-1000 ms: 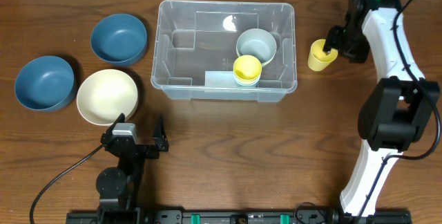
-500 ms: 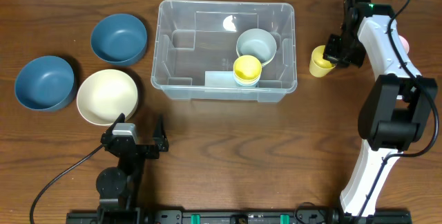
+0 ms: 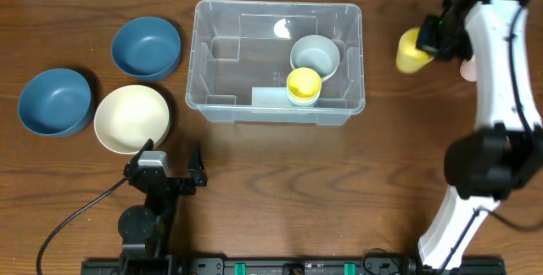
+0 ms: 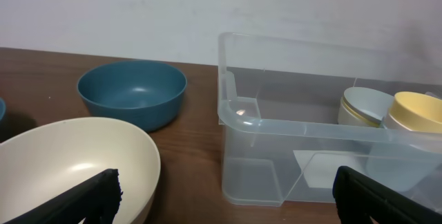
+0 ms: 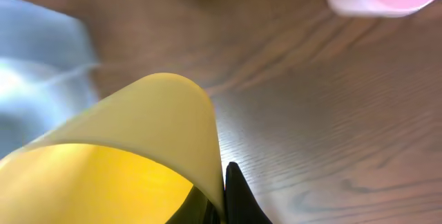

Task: Pack container
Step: 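Carry the yellow cup into the container, stack it, and release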

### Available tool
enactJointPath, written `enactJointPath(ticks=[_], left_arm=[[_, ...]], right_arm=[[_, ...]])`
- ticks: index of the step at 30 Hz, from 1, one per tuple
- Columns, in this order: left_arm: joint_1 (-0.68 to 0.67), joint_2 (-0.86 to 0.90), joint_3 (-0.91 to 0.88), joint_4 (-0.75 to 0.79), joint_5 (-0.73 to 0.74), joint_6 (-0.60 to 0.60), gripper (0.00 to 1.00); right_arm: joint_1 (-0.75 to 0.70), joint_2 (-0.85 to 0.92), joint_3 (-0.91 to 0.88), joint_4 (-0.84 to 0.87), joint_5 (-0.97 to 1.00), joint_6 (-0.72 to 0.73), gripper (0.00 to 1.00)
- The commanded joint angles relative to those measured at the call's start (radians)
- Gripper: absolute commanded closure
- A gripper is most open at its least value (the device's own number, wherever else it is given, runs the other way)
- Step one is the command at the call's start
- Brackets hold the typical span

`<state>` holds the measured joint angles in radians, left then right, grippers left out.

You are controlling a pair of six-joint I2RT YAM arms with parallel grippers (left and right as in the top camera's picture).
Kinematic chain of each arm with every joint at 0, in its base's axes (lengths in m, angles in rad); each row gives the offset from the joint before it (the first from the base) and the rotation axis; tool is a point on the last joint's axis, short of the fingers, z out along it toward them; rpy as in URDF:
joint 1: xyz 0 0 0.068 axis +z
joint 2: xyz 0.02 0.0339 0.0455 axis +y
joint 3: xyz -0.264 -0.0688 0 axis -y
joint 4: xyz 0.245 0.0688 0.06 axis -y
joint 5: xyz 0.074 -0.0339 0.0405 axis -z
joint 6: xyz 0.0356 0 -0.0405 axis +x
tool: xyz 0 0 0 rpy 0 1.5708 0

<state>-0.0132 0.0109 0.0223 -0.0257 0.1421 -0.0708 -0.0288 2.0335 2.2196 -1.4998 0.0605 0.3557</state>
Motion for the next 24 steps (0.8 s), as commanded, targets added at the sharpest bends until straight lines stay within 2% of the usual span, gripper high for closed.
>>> enactJointPath(ticks=[1,6,12,24], left_arm=[[0.006,-0.006,-0.018,-0.034,0.007,0.013,0.02],[0.006,-0.006,-0.018,-0.034,0.007,0.013,0.02],[0.005,-0.006,-0.018,-0.034,0.007,0.013,0.02],[0.005,-0.006,-0.018,-0.034,0.007,0.013,0.02]], right_arm=[[0.087,-0.105,0.048,-0.013,-0.002,-0.002,0.99],[0.243,-0.141,0.048,-0.01,-0.001,-0.002,0.99],[0.414,-0.099,0.041,0.008,0.025,0.015,0.99],[0.519,0.077,0.041,-0.011,0.018,0.031,0.99]])
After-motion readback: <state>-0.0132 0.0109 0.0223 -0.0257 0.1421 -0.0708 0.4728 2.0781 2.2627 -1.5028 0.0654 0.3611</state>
